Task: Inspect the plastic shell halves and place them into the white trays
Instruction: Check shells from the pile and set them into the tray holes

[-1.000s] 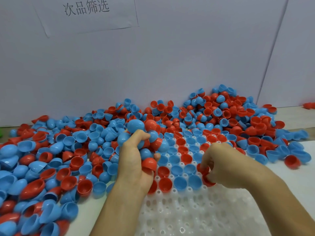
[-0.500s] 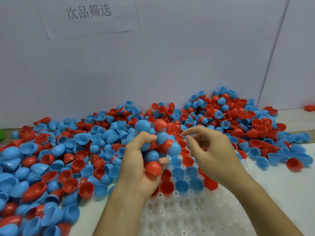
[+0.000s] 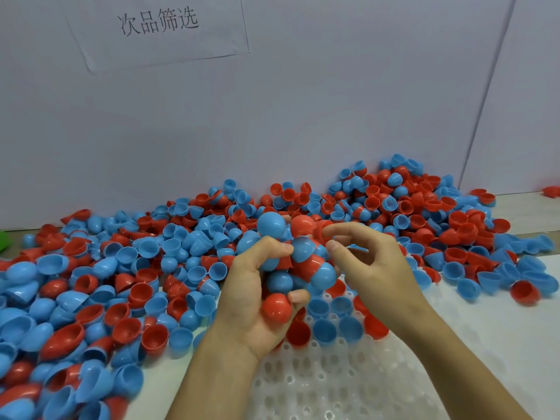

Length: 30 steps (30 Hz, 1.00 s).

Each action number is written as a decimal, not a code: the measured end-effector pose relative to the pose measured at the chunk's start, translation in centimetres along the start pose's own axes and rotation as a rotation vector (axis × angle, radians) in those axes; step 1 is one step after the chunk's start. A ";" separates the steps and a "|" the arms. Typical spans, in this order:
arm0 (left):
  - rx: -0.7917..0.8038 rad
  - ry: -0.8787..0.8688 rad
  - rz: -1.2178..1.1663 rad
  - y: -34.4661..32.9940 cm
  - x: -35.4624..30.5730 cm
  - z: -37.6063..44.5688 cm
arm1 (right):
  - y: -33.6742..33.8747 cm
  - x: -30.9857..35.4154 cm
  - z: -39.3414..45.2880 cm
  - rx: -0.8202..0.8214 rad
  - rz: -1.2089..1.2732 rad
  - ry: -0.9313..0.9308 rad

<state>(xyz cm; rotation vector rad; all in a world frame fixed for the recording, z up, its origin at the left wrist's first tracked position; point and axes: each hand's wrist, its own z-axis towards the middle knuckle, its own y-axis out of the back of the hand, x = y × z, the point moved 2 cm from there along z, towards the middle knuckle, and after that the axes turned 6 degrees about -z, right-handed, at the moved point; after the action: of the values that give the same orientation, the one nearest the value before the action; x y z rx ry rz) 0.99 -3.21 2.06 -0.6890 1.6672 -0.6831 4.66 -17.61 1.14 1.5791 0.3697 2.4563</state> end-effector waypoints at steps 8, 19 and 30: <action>-0.152 -0.081 -0.146 0.7 -0.6 0.4 | -0.8 0.3 -0.6 0.153 0.027 0.023; -0.188 -0.065 -0.114 0.9 -0.5 0.4 | -1.7 0.6 -0.7 -0.068 0.073 0.051; -0.124 0.009 -0.031 0.7 -0.3 0.3 | -1.3 -0.2 -0.2 -0.194 0.032 -0.019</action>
<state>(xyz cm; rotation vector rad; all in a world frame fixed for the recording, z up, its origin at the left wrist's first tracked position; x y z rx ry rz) 1.28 -2.55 1.70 -0.8026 1.7209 -0.6089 4.58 -16.43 0.42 1.5370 0.1002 2.4152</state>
